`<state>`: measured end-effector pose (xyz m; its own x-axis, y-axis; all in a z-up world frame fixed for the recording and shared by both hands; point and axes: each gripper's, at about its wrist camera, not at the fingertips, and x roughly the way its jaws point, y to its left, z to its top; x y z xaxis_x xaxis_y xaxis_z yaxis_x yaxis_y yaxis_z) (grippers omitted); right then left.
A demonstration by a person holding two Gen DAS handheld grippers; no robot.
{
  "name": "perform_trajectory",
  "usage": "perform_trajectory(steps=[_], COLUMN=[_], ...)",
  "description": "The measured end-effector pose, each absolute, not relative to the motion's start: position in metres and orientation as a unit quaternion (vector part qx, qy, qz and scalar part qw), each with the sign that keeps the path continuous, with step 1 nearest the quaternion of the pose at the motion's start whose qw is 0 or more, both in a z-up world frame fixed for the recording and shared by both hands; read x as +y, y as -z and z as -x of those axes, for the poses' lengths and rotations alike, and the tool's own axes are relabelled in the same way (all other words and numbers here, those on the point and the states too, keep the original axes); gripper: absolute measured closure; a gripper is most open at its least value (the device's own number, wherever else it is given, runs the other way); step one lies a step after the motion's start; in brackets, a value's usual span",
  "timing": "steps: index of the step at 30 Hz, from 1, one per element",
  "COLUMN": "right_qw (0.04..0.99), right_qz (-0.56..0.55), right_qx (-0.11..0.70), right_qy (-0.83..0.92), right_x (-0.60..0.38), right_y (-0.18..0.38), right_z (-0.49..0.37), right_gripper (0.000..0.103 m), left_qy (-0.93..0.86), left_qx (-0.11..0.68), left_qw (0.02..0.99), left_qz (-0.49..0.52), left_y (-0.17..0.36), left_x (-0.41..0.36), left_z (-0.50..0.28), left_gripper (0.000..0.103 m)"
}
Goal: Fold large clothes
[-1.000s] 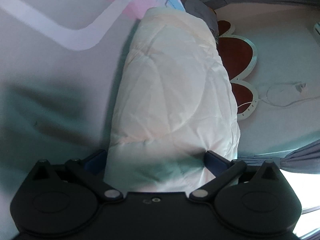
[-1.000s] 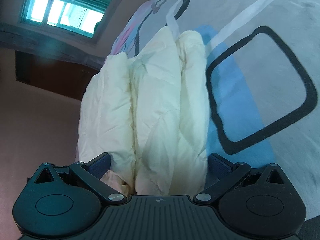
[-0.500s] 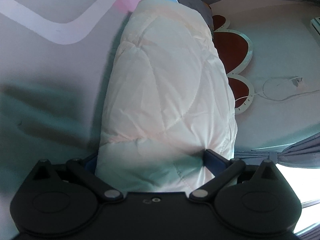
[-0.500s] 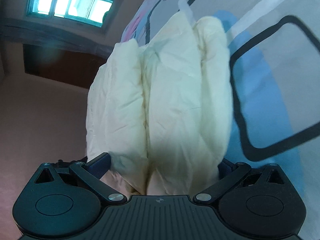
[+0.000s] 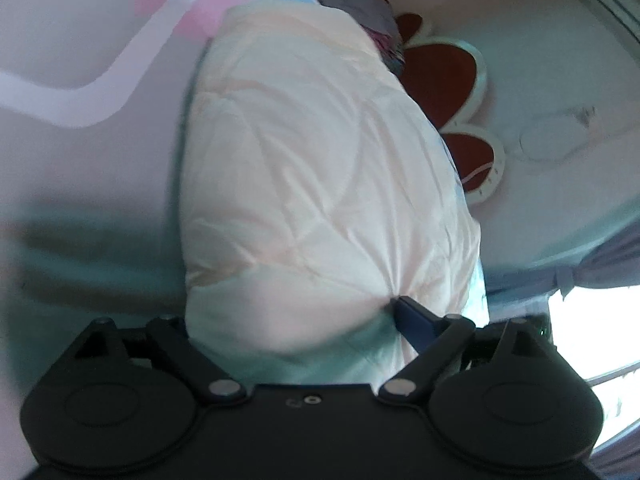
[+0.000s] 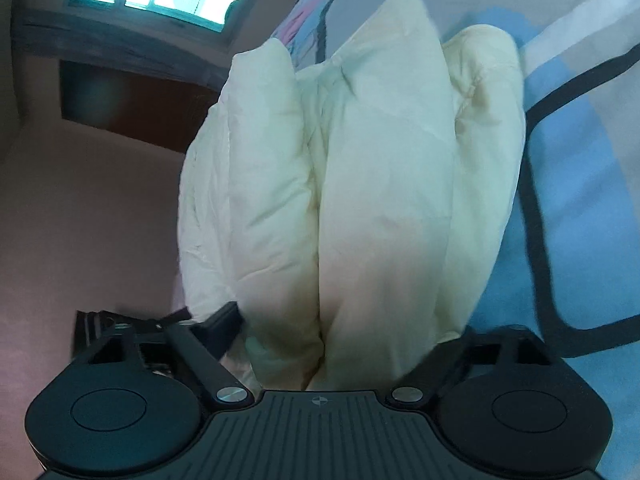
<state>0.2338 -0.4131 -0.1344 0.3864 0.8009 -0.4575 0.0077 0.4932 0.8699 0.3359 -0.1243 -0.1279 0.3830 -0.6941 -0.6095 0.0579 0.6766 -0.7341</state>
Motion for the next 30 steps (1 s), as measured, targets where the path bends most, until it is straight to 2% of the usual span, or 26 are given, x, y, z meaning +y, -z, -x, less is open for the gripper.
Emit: perform_trajectory(steps=[10,13,17,19,30], right_qw=[0.739,0.749,0.771,0.784,0.836], right_qz=[-0.385,-0.385,-0.371,-0.357,-0.272], right_qx=[0.459,0.445,0.429,0.421,0.384], right_qy=[-0.308,-0.304,-0.290,-0.284,-0.283], right_x=[-0.402,-0.399,-0.391,-0.382,-0.272], right_y=[0.109,0.102,0.090,0.081,0.032], right_z=[-0.233,-0.231,-0.228,-0.226,-0.243], right_gripper=[0.029,0.033,0.037,0.037,0.037], left_qy=[0.276,0.298,0.321,0.331,0.362], left_qx=[0.475,0.463,0.447,0.439,0.384], left_qw=[0.787,0.794,0.801,0.802,0.811], left_qz=[0.280,0.257,0.236,0.234,0.252], left_y=[0.104,0.091,0.082,0.080,0.065], left_x=[-0.133,-0.134,-0.130,-0.126,-0.041], left_z=[-0.337,-0.340,-0.348,-0.350,-0.360], left_gripper=[0.015,0.015,0.023,0.024,0.024])
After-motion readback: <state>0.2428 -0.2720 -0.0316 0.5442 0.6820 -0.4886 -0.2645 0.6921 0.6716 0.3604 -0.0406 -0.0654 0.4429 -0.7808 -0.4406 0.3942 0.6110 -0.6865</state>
